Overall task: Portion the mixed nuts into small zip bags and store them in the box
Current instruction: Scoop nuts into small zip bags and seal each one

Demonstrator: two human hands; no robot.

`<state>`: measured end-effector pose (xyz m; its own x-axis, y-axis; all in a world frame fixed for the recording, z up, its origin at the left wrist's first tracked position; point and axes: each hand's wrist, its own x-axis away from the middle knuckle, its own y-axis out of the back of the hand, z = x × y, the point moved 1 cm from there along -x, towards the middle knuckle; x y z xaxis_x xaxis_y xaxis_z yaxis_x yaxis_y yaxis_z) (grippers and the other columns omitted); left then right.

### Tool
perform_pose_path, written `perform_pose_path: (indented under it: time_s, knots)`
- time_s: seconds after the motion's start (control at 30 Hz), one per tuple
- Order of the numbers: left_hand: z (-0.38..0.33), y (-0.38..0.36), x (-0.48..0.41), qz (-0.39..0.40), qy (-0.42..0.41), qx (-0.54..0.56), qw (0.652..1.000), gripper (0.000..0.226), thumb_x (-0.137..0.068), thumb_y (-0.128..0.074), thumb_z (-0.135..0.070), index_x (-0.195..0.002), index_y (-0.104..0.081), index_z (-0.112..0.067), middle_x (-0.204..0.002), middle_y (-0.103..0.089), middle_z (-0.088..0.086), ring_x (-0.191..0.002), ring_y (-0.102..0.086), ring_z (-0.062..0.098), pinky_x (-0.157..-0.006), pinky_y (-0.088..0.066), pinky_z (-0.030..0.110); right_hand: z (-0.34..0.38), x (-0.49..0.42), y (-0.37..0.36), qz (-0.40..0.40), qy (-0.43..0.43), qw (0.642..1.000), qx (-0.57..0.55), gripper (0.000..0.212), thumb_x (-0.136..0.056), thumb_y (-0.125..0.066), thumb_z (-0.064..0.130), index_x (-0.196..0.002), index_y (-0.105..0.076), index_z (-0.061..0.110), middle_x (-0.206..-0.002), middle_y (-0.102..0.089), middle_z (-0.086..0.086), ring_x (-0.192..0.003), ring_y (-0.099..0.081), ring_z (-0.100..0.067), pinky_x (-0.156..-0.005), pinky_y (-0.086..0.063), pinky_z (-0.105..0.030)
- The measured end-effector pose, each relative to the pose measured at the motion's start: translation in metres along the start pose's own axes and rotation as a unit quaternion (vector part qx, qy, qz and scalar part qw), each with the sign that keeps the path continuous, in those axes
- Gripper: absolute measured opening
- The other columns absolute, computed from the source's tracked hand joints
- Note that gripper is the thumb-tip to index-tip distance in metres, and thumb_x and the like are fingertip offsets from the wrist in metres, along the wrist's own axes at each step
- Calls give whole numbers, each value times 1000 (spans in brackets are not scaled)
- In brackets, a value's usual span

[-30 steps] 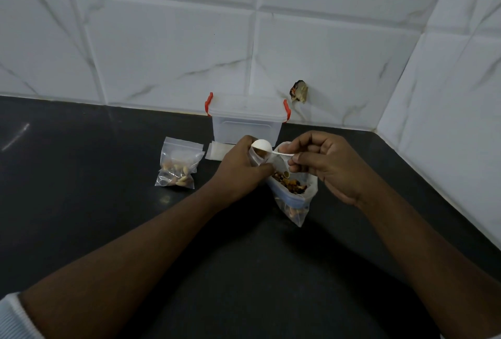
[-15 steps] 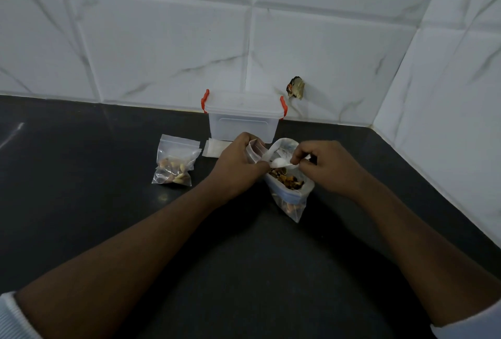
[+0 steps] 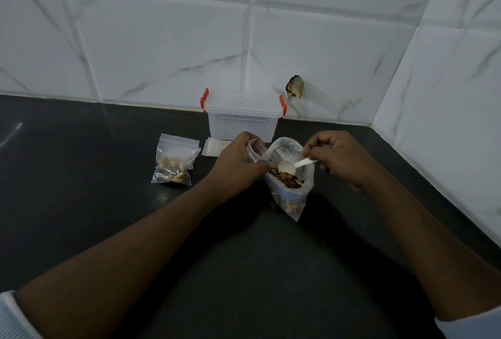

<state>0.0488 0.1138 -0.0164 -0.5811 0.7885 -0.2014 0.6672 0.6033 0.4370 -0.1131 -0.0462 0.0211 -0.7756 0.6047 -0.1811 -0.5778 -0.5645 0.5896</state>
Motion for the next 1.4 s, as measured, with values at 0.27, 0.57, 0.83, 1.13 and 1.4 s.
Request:
perform_pose_path:
  time_s: [0.27,0.57,0.83,1.13,1.4]
  knots:
    - [1,0,0,-1,-2,3,1000,44,-88,-76,-20,-125,-53,-26,-122,-60,-8,-111,-60,11,-92,-55,31,-4,-2,-2,5,-27,999,-34,15,-93,-61,3,-87,-74,6,-60,-65,7,-54,-50,-6,-48,-40,-17]
    - [3,0,-1,0,-4,-4,1000,43,-89,-75,-20,-125,-52,-28,-118,-57,-11,-106,-58,8,-85,-52,23,-17,-9,-7,-34,-194,946,-258,18,-95,-53,-6,-91,-70,-2,-83,-67,-15,-50,-47,-7,-40,-32,-18]
    - [4,0,-1,1,-2,5,1000,43,-88,-75,-19,-125,-53,-26,-121,-60,-8,-112,-60,12,-94,-56,34,-16,-8,-12,-41,-31,993,-103,21,-95,-58,0,-90,-73,13,-77,-71,2,-59,-56,-7,-53,-46,-21]
    - [4,0,-2,0,-7,5,1000,44,-88,-74,-16,-125,-53,-24,-121,-60,-7,-111,-59,12,-91,-56,31,-1,-1,-2,24,111,977,181,19,-92,-62,10,-87,-72,26,-81,-69,11,-57,-55,2,-55,-40,-15]
    - [4,-1,-2,-1,-5,1,1000,43,-89,-74,-17,-124,-51,-26,-119,-58,-9,-107,-59,9,-85,-54,25,-10,-6,2,-17,-39,998,-41,14,-94,-63,6,-85,-73,10,-71,-67,-2,-49,-48,-4,-47,-38,-18]
